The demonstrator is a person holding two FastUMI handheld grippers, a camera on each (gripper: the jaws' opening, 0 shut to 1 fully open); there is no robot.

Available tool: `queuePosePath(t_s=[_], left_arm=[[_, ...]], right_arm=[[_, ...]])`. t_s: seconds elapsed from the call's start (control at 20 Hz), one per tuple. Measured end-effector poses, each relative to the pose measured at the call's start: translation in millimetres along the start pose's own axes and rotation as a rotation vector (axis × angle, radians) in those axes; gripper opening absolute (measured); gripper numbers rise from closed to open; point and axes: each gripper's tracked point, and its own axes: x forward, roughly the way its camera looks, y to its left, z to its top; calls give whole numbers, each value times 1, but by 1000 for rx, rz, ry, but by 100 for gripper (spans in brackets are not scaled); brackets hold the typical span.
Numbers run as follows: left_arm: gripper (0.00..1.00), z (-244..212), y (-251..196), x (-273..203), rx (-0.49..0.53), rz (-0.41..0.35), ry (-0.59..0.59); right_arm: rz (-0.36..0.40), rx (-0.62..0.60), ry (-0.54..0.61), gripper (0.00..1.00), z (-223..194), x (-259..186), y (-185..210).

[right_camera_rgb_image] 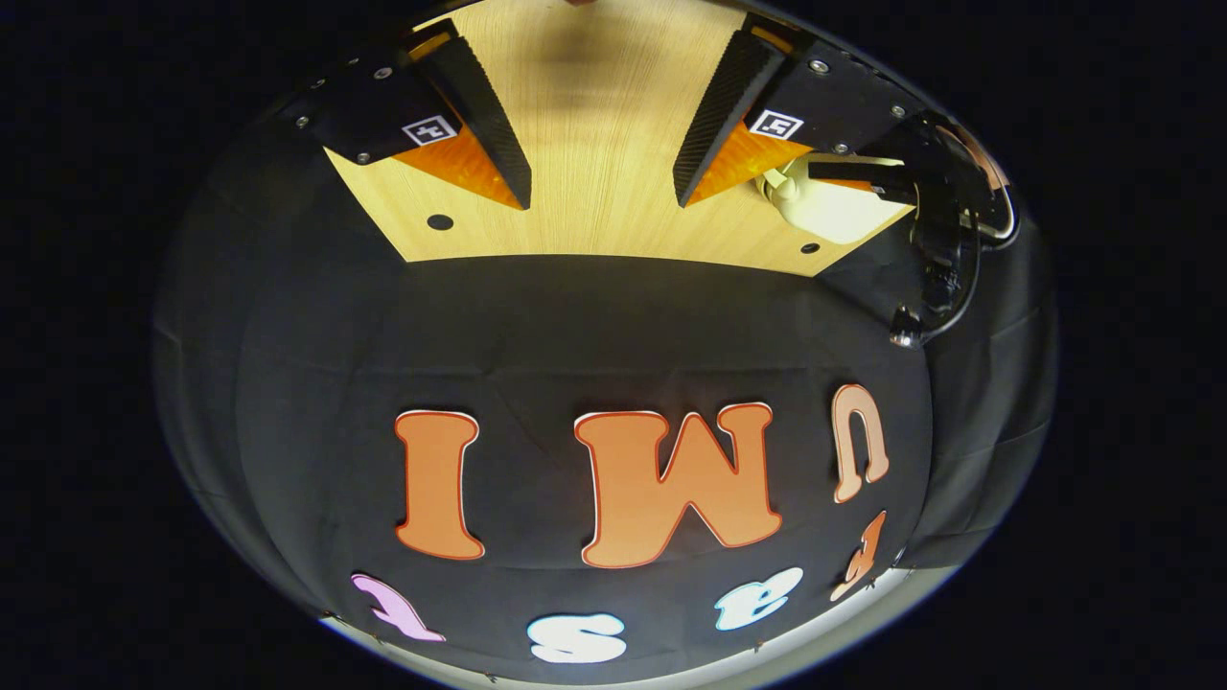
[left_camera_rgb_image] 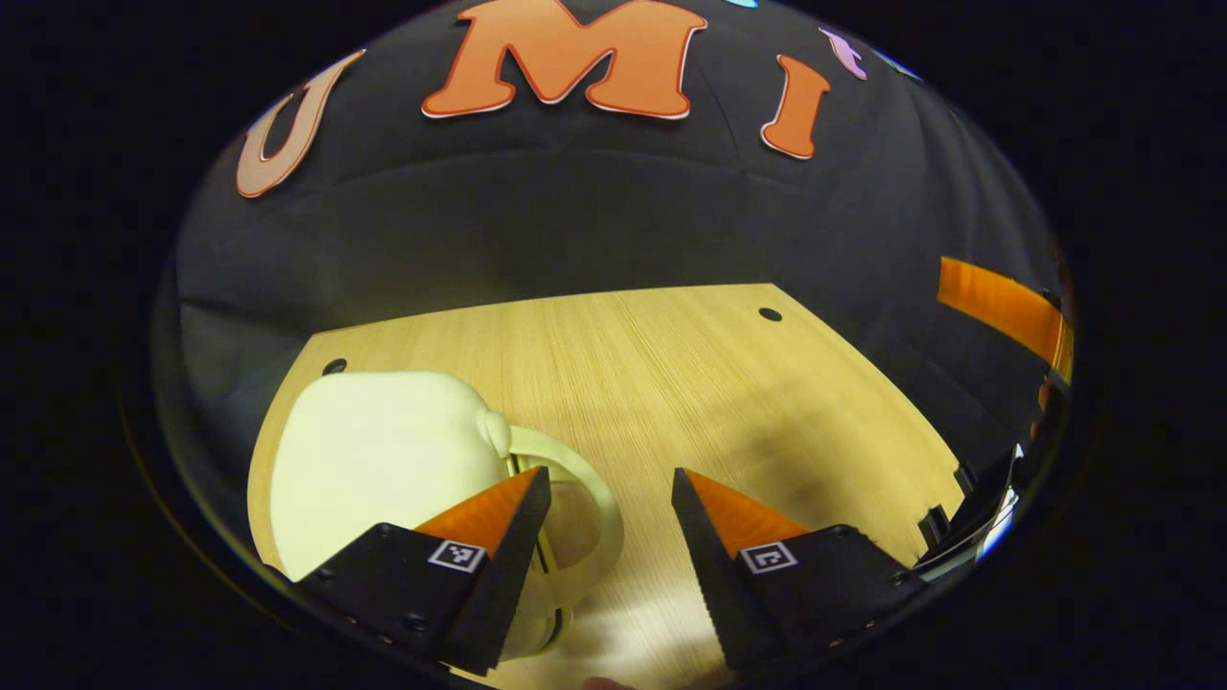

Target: First open the suitcase, pack the skin care products into it, and then close the suitcase.

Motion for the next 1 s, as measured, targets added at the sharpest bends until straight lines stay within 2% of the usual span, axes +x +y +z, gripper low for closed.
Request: queuePosePath(t_s=[0.05,0.3,0.4,0.6,0.65,1.0], left_arm=[[86,9,3,-7,-6,16,-31],[88,74,8,-40,-30,71,-228],[95,100,11,-63,-20,105,-328],[96,126,7,-84,-11,145,-517],[99,132,5,-89,-19,150,-552],[99,145,2,-111,-38,155,-639]], right_arm=[[1,-4,-5,95,2,0,2],[0,-18,-60,95,21,-2,11],[-5,-15,-90,95,30,-4,15],[-6,-32,-156,95,50,-10,25],[-3,-31,-164,95,53,-11,28],[-31,-61,-288,95,83,-23,32]])
